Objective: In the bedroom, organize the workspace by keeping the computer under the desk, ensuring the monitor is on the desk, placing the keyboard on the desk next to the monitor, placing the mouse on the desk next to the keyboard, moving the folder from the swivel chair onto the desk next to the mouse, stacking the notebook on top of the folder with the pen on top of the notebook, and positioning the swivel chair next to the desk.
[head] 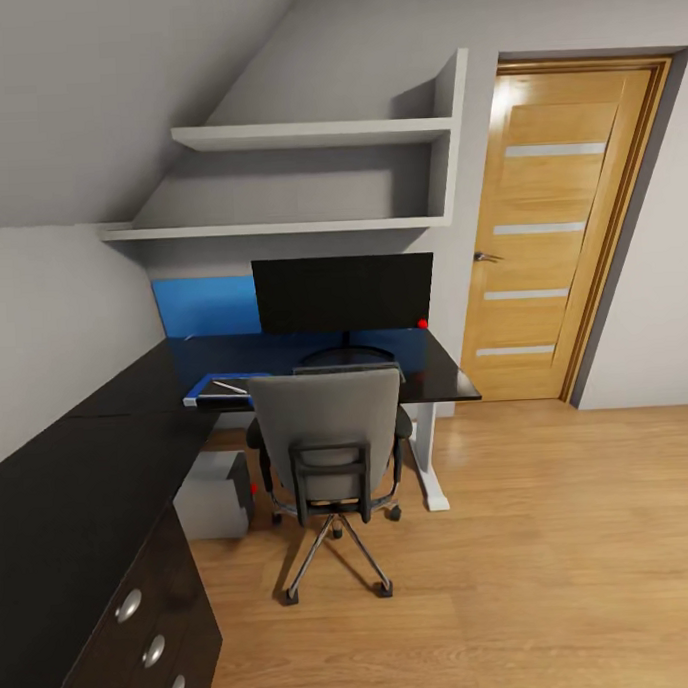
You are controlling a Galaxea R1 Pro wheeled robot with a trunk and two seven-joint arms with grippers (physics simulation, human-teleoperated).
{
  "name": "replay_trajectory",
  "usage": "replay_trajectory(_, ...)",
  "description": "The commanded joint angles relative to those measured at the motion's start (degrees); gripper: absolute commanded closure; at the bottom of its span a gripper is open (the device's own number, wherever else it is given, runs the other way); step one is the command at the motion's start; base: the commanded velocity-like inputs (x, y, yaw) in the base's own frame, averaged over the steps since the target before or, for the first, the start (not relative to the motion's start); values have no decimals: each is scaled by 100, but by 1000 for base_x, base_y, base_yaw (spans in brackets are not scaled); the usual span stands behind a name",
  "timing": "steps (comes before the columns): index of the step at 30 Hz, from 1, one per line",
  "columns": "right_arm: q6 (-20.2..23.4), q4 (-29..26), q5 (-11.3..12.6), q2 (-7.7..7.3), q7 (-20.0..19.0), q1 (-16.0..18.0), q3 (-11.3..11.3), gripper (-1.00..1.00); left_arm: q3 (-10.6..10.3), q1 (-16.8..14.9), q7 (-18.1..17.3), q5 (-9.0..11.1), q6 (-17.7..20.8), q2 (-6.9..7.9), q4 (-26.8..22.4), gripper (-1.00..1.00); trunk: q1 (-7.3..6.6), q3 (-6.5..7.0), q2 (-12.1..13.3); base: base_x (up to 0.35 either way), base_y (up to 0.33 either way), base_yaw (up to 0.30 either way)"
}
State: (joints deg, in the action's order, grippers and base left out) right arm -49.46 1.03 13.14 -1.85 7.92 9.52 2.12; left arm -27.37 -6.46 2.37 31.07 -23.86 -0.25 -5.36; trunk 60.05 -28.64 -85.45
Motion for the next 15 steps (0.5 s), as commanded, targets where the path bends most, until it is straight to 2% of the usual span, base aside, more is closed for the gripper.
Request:
replay_trajectory(1, -20, 11, 22, 0, 8, 6, 26, -100, -49, -4, 23, 29, -20, -2, 3, -100, 0, -6, -3, 0, 0, 0)
replay_trajectory(15, -20, 11, 22, 0, 8, 6, 26, -100, -49, -4, -11, 24, -23, -30, 0, -100, 0, -6, -3, 0, 0, 0)
